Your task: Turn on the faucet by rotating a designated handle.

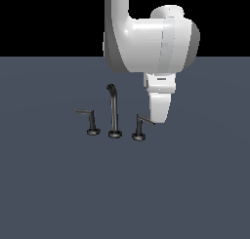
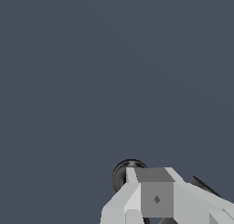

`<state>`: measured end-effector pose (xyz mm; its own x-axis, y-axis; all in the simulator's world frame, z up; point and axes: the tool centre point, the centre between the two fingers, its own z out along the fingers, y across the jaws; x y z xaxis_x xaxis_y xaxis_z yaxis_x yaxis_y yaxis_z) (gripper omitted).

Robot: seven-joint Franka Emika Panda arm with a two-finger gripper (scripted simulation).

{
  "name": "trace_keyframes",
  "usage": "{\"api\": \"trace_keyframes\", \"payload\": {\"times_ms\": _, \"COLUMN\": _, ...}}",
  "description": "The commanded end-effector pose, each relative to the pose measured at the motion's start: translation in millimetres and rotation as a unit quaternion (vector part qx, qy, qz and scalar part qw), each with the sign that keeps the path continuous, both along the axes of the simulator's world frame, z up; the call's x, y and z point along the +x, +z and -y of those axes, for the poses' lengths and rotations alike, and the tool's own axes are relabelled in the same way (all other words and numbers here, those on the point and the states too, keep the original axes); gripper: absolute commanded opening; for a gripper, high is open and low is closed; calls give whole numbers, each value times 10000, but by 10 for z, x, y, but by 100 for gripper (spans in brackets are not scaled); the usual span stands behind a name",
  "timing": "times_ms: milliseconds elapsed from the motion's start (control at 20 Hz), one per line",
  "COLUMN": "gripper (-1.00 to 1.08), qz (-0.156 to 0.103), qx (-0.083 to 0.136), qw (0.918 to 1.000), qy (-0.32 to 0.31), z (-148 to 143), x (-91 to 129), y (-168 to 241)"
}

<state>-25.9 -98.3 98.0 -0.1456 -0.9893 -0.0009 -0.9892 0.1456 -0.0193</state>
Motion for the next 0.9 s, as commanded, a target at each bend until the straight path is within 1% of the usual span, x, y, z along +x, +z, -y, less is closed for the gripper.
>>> {"api": "trace_keyframes", "payload": {"times_ms": 0, "gripper": -100, "qz": -74, "qx": 11, "qw": 10000, "qy": 14, "z": -54, "x": -148, "y": -2}}
{"api": "trace_keyframes", "payload": {"times_ms": 300, "gripper": -100, "qz": -94, "qx": 10, "qw": 10000, "qy": 0, "z": -116, "x": -359, "y": -2}}
{"api": "trace_keyframes", "payload": {"times_ms": 350, "gripper": -100, "qz": -94, "qx": 10, "qw": 10000, "qy": 0, "z": -116, "x": -359, "y": -2}}
{"api": "trace_keyframes", "payload": {"times_ms": 400, "gripper": -100, "qz": -60, "qx": -1, "qw": 10000, "qy": -49, "z": -47, "x": -302, "y": -3}}
{"api": "trace_keyframes", "payload": {"times_ms": 850, "gripper": -100, "qz": -91, "qx": 8, "qw": 10000, "qy": -9, "z": -485, "x": -473, "y": -2}}
